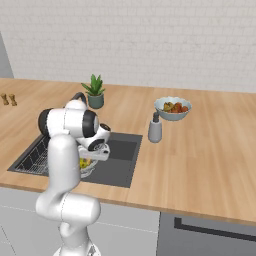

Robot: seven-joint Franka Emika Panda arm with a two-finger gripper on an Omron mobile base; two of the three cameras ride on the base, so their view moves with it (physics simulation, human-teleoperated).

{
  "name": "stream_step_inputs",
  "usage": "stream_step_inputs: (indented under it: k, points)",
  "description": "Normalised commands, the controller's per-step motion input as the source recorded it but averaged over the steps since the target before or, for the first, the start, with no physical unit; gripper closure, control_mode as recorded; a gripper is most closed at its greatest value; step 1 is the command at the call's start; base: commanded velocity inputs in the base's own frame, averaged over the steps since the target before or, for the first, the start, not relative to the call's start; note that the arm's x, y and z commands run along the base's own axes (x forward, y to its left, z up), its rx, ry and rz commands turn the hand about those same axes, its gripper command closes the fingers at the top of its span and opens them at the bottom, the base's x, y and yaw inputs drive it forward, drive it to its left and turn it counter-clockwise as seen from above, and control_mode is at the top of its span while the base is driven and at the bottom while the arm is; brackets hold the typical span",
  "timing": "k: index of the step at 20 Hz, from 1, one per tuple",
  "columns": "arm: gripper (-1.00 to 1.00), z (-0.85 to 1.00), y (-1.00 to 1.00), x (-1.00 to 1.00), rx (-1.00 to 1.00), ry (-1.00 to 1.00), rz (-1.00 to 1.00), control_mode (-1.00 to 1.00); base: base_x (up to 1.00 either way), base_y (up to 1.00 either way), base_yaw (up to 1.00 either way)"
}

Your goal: Put the colander in the sink, put the kiwi, pear, banana in the colander, and turn on the sink faucet and pour water over the colander.

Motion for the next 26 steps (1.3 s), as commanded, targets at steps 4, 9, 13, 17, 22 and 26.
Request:
stream_step_inputs:
  k: [4,9,13,17,22,26]
  points:
    - [1.00,-0.17,0.08,0.08,0.00,0.01,0.00,-1.00,0.00,0.00,0.00]
    - [-1.00,-0.05,0.10,-0.01,0.00,0.00,0.00,-1.00,0.00,0.00,0.00]
    - [-1.00,0.00,0.03,-0.15,-0.05,0.00,-0.01,-1.00,0.00,0.00,0.00]
    - [-1.00,0.16,0.00,-0.12,-0.12,0.00,-0.03,-1.00,0.00,0.00,0.00]
    - [-1.00,0.40,-0.01,-0.15,-0.06,0.00,-0.03,-1.00,0.00,0.00,0.00]
    - [-1.00,0.47,-0.20,-0.27,-0.01,0.00,-0.04,-1.00,0.00,0.00,0.00]
